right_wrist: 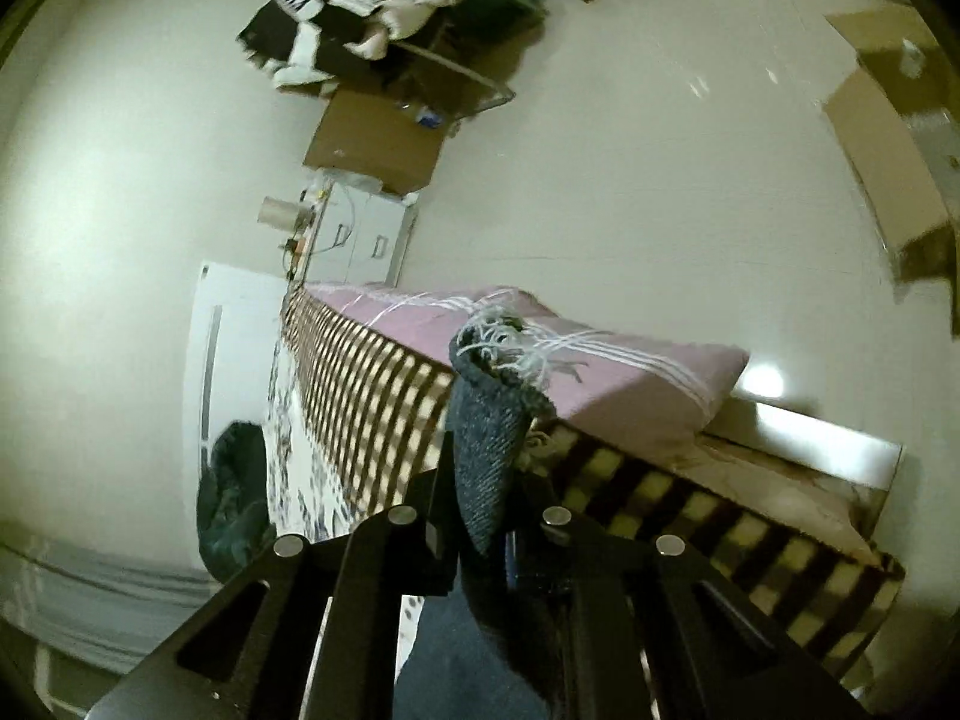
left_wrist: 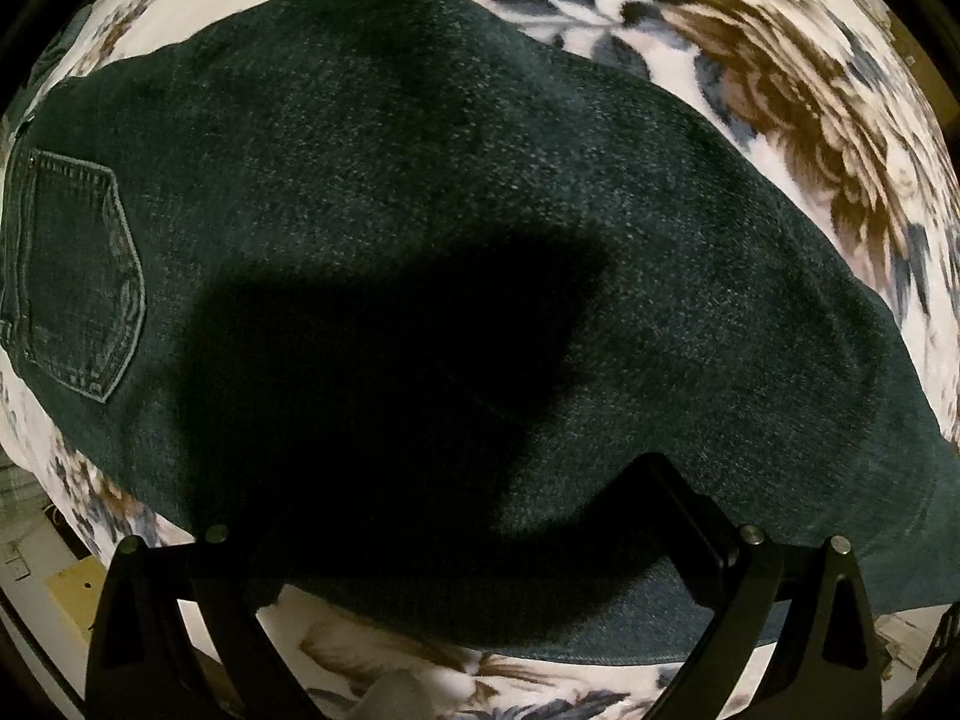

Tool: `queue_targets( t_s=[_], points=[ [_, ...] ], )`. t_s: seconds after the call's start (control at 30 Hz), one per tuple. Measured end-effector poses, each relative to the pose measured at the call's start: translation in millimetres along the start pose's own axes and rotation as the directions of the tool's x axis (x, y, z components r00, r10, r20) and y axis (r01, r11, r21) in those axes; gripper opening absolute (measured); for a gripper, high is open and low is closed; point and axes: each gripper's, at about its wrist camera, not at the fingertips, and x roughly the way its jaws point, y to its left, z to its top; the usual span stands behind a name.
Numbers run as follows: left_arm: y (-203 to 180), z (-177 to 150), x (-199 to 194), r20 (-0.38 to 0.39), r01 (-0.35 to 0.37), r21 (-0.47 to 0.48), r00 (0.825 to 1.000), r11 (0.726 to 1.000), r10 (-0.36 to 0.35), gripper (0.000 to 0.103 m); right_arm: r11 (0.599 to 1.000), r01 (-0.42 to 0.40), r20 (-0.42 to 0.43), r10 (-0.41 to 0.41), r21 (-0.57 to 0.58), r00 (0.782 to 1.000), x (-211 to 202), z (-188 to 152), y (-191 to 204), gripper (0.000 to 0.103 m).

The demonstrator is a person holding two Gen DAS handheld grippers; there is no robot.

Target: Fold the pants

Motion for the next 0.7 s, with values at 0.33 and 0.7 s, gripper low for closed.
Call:
queue_targets(
  t_s=[0.33,0.7],
  points=[
    [5,-5,-33,0.063,0.019,-0.006,0.998,1.0,-0.019,0.103,0.957,0.009,-0.02,-0.015,-0.291,1.0,-13,-38,103,0.009],
    [43,-19,-84,0.139,0.062,0.036,0.988,0.997,-0.067,0.103,0.758,-0.098,-0.228,-0.068,-0.645,0.971,19,-219,214,0.009]
  ],
)
